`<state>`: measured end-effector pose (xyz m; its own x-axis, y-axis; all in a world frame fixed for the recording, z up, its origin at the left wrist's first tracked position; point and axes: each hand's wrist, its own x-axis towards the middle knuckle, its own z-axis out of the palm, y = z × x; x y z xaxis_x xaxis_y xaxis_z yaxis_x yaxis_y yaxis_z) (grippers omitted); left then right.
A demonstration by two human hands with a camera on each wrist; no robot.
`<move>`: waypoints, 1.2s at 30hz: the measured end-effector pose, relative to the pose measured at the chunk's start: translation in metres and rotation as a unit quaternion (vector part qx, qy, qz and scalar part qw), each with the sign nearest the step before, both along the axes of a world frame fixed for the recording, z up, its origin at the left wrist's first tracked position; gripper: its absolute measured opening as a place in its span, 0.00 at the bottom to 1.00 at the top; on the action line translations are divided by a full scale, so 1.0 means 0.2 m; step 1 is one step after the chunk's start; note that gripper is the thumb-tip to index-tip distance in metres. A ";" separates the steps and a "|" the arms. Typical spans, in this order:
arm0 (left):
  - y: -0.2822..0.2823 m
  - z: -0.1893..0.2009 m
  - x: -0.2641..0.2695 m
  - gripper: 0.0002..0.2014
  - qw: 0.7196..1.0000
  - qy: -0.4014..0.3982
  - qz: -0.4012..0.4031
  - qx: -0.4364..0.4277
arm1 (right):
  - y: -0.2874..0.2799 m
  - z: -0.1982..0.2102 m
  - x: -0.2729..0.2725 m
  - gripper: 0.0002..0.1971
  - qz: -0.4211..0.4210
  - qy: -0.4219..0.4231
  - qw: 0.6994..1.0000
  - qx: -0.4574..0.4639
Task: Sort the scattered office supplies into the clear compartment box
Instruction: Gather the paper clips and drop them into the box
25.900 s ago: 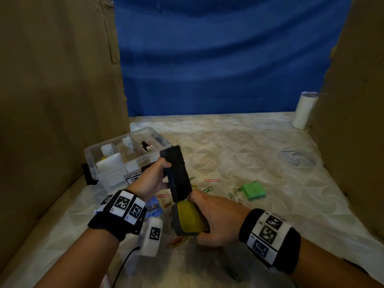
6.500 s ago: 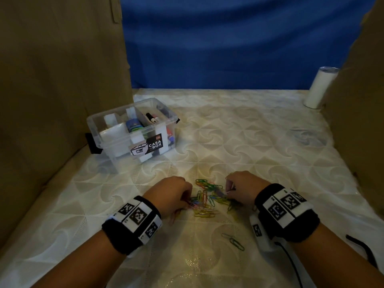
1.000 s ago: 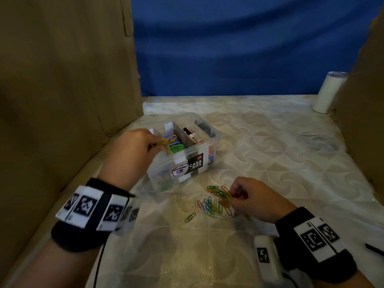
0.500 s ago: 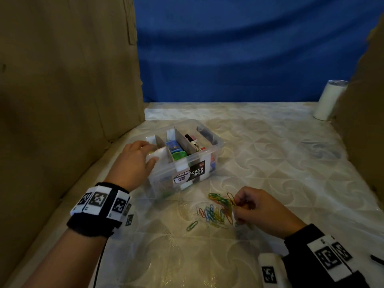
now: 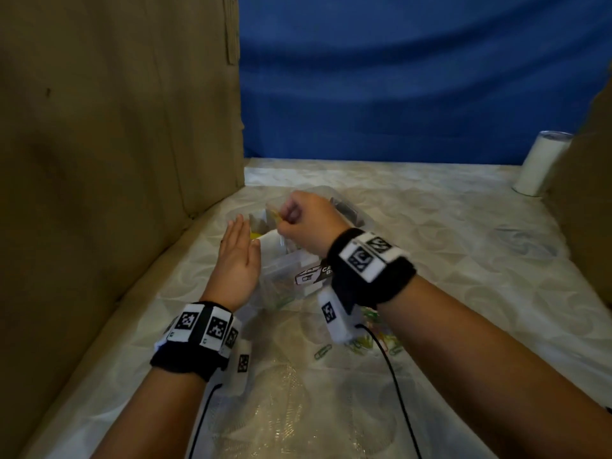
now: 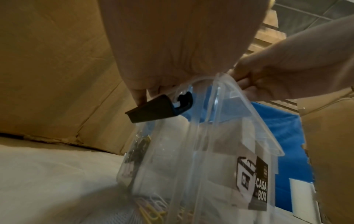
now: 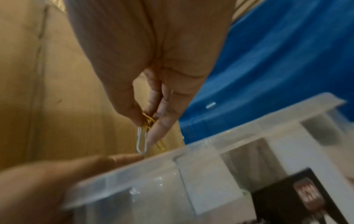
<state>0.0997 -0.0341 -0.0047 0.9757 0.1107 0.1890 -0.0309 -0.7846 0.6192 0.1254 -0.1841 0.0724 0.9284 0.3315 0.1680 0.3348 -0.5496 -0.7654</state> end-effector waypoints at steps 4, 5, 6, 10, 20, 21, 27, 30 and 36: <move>0.01 -0.01 0.01 0.26 1.000 -0.007 -0.006 -0.009 | 0.11 -0.01 0.02 0.14 0.039 -0.005 0.973 -0.228; 0.01 -0.02 0.01 0.26 1.000 -0.009 -0.008 -0.006 | 0.11 0.00 0.01 0.15 0.036 -0.007 0.973 -0.229; 0.01 -0.02 0.01 0.26 1.000 -0.011 -0.010 -0.003 | 0.08 0.01 0.00 0.15 0.036 -0.015 0.974 -0.221; 0.01 0.00 0.00 0.26 1.000 -0.007 -0.007 -0.001 | -0.18 0.00 -0.10 0.11 -0.009 -0.032 0.994 -0.100; -0.51 0.03 -0.23 0.20 0.947 -0.114 -0.249 0.171 | -0.91 -0.41 -0.21 0.21 -0.099 0.191 0.901 -0.377; -0.57 -0.02 -0.21 0.21 0.941 -0.067 -0.276 0.183 | -0.93 -0.45 -0.20 0.22 -0.100 0.212 0.890 -0.392; -0.73 -0.21 -0.04 0.27 0.889 0.137 -0.343 0.270 | -0.81 -0.56 -0.17 0.33 -0.026 0.215 0.890 -0.401; -0.71 -0.21 -0.05 0.25 0.875 0.159 -0.346 0.300 | -0.74 -0.57 -0.22 0.32 0.000 0.199 0.870 -0.452; -0.57 -0.17 -0.19 0.24 0.876 0.155 -0.351 0.291 | -0.85 -0.49 -0.37 0.32 0.007 0.166 0.894 -0.416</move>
<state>0.0618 -0.1477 -0.0396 0.7789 -0.5651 -0.2721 -0.5340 -0.8250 0.1850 0.0517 -0.3543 -0.0254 0.8761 0.2255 -0.4262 0.1765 -0.9725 -0.1517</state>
